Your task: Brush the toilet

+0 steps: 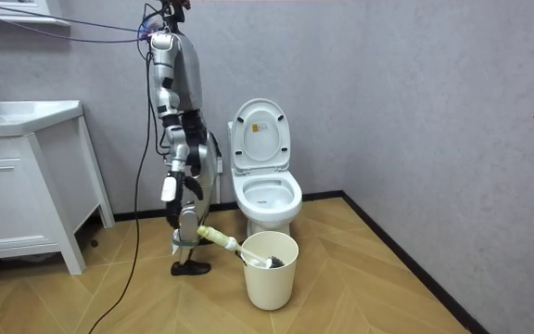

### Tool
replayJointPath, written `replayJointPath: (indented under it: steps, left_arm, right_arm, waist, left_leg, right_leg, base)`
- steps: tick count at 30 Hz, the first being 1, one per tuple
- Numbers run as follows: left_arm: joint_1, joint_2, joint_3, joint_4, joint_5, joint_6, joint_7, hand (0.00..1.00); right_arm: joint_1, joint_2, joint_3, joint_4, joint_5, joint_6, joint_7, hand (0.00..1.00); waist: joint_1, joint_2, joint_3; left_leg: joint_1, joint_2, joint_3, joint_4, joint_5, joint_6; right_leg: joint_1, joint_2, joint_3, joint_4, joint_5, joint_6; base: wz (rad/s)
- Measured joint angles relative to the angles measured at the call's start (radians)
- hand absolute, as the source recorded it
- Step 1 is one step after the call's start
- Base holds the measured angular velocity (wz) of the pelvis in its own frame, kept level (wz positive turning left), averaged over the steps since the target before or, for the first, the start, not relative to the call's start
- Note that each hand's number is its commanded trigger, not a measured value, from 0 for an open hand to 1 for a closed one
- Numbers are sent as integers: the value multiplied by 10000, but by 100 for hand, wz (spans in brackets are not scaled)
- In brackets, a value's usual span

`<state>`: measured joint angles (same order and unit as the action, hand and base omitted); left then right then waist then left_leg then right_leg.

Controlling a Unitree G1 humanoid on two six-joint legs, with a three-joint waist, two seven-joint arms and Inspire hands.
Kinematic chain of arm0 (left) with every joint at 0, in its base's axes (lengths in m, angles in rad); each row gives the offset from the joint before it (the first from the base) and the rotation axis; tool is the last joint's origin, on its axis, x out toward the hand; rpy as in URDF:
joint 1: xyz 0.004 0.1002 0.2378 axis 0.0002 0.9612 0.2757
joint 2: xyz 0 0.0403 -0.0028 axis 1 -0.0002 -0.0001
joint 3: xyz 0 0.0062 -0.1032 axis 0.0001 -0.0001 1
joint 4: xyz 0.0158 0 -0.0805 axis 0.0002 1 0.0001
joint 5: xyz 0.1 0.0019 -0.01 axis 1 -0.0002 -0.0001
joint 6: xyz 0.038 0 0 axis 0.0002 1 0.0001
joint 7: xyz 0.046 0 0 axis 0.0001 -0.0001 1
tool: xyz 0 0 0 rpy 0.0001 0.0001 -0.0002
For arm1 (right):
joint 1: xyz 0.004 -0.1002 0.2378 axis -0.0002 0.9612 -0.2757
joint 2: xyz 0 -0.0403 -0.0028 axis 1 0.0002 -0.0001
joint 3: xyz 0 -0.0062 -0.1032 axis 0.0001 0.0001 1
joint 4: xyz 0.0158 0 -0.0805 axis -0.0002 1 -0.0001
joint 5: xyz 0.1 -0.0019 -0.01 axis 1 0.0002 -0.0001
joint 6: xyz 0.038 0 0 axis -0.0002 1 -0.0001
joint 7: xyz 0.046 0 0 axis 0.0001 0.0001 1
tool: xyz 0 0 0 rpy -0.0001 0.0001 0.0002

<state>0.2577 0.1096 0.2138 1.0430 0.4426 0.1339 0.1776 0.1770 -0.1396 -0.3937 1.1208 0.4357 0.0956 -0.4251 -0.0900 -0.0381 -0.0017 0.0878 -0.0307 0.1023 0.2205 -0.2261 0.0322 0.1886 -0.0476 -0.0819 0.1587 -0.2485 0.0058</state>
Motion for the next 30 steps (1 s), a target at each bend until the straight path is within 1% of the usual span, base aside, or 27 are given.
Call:
replayJointPath:
  steps: [2, 3, 7, 10, 12, 13, 14, 15, 17, 19, 20, 21, 22, 24, 28, 30]
  left_arm:
    - [-12, 32, 7, 9, 9, -53, 72, 0]
    - [-38, 48, 12, 8, 7, -120, 76, 0]
    - [-103, 97, -26, -9, -194, -197, 62, 0]
    - [-338, 239, -244, -12, -195, -339, 57, 0]
    - [-537, 305, -381, -12, -220, -560, 70, 0]
    - [-619, 332, -457, -18, -244, -617, 73, 0]
    - [-757, 371, -533, -50, -286, -736, 80, 0]
    - [-912, 385, -665, -70, -292, -776, 102, 0]
    - [-1161, 388, -824, -64, -377, -794, 102, 0]
    - [-1318, 397, -925, -32, -498, -957, 111, 0]
    - [-1534, 433, -1100, -30, -882, -1089, 143, 0]
    - [-1620, 480, -1284, -12, -1272, -1197, 161, 0]
    - [-1700, 506, -1374, -12, -1391, -1238, 173, 0]
    - [-1976, 607, -1595, -13, -1500, -1389, 176, 0]
    - [-2388, 601, -1823, 22, -1553, -1469, 193, 0]
    - [-2618, 588, -2003, 131, -1773, -1584, 385, 0]
  right_arm:
    - [-15, 0, 18, -213, -359, -144, -76, 0]
    - [-41, -8, 87, -342, -655, -179, -137, 0]
    - [-346, -76, 338, -428, -1228, -412, -463, 0]
    - [-591, -181, 944, -563, -1773, -455, -653, 0]
    - [-691, -285, 1410, -593, -2193, -639, -680, 0]
    - [-704, -302, 1478, -599, -2237, -677, -688, 0]
    - [-737, -321, 1610, -604, -2292, -772, -706, 0]
    - [-834, -353, 1769, -581, -2350, -799, -755, 0]
    - [-1116, -352, 1864, -397, -2455, -841, -758, 0]
    - [-1402, -352, 1886, -152, -2474, -885, -759, 0]
    - [-1614, -415, 2000, 112, -2478, -960, -771, 0]
    - [-1788, -514, 2275, 256, -2485, -984, -768, 0]
    - [-1866, -548, 2393, 369, -2491, -1034, -766, 0]
    - [-2089, -596, 2698, 691, -2569, -1175, -705, 0]
    - [-2654, -605, 2795, 1272, -2565, -1211, -612, 0]
    - [-3030, -633, 2904, 1540, -2558, -1254, -611, 0]
  waist:
    - [67, 3, -4]
    - [132, -15, -22]
    - [160, -35, -39]
    - [243, -28, -39]
    - [339, -9, -36]
    - [365, -1, -35]
    - [396, -16, -45]
    - [415, 53, -66]
    - [440, 91, -15]
    - [439, 118, 80]
    - [436, 143, 76]
    - [457, 190, 110]
    - [465, 215, 117]
    - [518, 262, 134]
    - [698, 348, 159]
    - [714, 395, 205]
  left_leg:
    - [-60, 0, -4, 15, 0, 0]
    - [-120, 6, -2, 24, 4, 1]
    - [-395, 17, 11, 145, 3, 5]
    - [-703, 32, 0, 229, 5, 9]
    - [-1008, 39, -23, 346, -3, 23]
    - [-1109, 38, -46, 383, -6, 27]
    - [-1326, 33, -127, 482, -11, 36]
    - [-1540, 34, -187, 577, -15, 46]
    - [-1849, 35, -264, 723, 1, 72]
    - [-2124, 34, -348, 888, 6, 80]
    - [-2392, 33, -394, 996, 8, 82]
    - [-2718, 36, -478, 1164, 9, 85]
    - [-2902, 41, -517, 1244, 15, 96]
    - [-3436, 87, -539, 1498, 42, 129]
    - [-4272, 170, -539, 1954, 44, 135]
    - [-4627, 182, -540, 2119, 75, 187]
  right_leg:
    - [-51, -4, -19, -20, 0, 0]
    - [-158, -3, -22, 7, 4, -1]
    - [-394, -3, -37, 120, 15, 5]
    - [-738, 5, -47, 272, 20, 6]
    - [-947, 7, -70, 279, 38, 19]
    - [-1017, 7, -94, 289, 43, 23]
    - [-1174, 8, -161, 304, 56, 29]
    - [-1383, 14, -188, 363, 73, 27]
    - [-1634, 11, -265, 526, 76, 26]
    - [-1888, 5, -367, 655, 76, 26]
    - [-2099, -4, -448, 689, 76, 26]
    - [-2333, -5, -527, 792, 77, 25]
    - [-2470, -7, -594, 873, 77, 25]
    - [-2981, 14, -605, 1073, 80, 20]
    - [-3839, 35, -663, 1608, 80, 16]
    - [-4239, 21, -682, 1888, 77, 13]
  base:
    - [0]
    - [0]
    - [1]
    - [0]
    - [2]
    - [14]
    - [15]
    - [15]
    - [12]
    - [16]
    - [17]
    - [17]
    - [14]
    - [6]
    - [0]
    - [0]
